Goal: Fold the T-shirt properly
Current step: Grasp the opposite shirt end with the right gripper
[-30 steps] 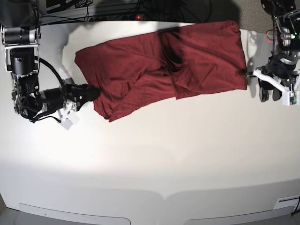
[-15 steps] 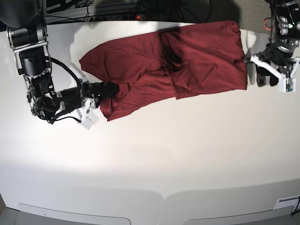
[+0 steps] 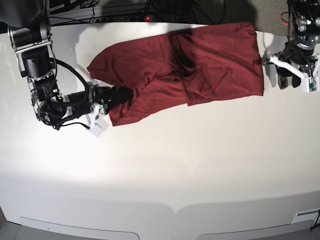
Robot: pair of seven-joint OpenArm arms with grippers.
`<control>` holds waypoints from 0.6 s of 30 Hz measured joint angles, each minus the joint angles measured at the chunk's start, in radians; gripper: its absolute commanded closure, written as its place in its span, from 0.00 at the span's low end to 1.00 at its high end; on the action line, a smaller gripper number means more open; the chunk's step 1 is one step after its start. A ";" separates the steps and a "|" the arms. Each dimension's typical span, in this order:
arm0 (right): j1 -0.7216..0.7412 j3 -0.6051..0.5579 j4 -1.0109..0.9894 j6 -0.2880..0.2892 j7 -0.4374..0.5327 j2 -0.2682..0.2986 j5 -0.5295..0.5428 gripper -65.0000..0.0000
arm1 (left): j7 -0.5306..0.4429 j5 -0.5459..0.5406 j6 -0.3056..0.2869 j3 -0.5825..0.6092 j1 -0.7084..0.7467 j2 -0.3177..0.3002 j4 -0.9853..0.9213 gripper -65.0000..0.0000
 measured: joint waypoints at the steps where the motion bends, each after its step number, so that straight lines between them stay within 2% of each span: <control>1: 0.000 -0.001 0.000 0.000 0.000 -0.001 0.000 0.89 | 0.000 0.000 0.000 0.000 0.000 0.000 0.000 0.65; 2: 0.000 -0.001 0.001 0.000 0.000 -0.001 0.000 0.97 | 0.000 0.000 -0.001 0.000 0.000 0.000 0.000 0.65; 3: 0.000 -0.001 0.001 0.000 0.000 0.002 0.001 1.00 | 0.000 0.000 -0.001 0.000 0.000 0.000 0.000 0.65; 7: 0.000 -0.001 0.006 -0.001 0.000 0.016 0.002 1.00 | 0.000 0.000 -0.001 0.000 0.000 0.000 0.000 0.65; 14: 0.013 -0.001 0.174 -0.003 -0.003 0.129 0.003 1.00 | -0.035 -0.001 -0.001 0.000 0.000 0.001 0.000 0.65; 18: 0.012 -0.002 0.269 -0.003 -0.004 0.123 0.011 1.00 | -0.035 0.000 -0.001 0.000 0.003 0.000 0.000 0.65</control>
